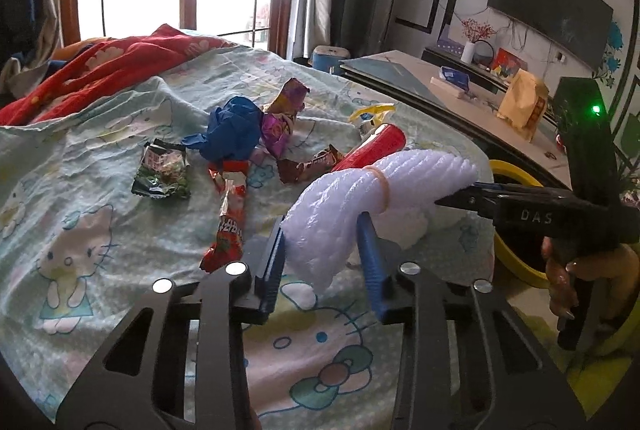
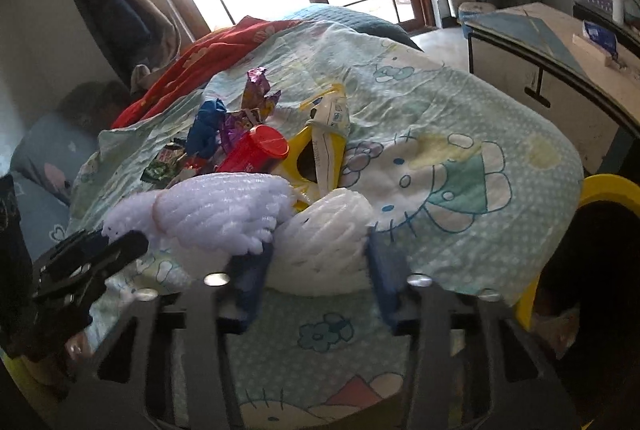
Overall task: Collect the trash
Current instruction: 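Grip a white foam net with the left gripper while the right grips another foam net, then carry both white foam nets over the trash bin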
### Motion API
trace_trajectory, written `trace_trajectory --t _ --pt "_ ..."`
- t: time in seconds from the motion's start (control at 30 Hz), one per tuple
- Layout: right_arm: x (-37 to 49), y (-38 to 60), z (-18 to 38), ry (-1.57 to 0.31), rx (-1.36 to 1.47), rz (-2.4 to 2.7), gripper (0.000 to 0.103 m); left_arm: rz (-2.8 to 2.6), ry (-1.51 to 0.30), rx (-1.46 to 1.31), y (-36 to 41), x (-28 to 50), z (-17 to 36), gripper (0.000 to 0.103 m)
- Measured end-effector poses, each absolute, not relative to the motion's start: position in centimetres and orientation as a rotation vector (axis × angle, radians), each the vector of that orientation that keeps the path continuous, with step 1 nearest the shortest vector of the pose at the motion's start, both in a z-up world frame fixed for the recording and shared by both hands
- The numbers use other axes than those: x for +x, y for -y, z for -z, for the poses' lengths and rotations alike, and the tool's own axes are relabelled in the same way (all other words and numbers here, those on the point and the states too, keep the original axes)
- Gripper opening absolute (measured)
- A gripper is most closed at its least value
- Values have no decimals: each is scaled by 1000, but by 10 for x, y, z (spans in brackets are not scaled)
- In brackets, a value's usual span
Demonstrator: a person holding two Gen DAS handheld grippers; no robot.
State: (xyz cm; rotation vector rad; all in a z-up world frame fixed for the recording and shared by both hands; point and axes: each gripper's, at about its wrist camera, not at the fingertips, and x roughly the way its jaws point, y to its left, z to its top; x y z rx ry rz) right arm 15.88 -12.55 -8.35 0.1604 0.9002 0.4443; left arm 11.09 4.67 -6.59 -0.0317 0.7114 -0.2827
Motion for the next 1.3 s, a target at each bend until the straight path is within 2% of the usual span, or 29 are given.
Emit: trace_trajectory --t 0.07,0.3,0.77,1.3 --pt "155 127 81 -888 155 -447 25 286 -704 -32 -46 109 63 24" --pt "138 133 69 -854 147 -467 17 288 -656 -46 -46 103 46 20" --pt "110 133 41 -802 103 -516 17 277 -586 -59 -45 90 19 19" --pt "92 178 10 -723 136 -427 17 295 -547 -36 -23 73 0 19"
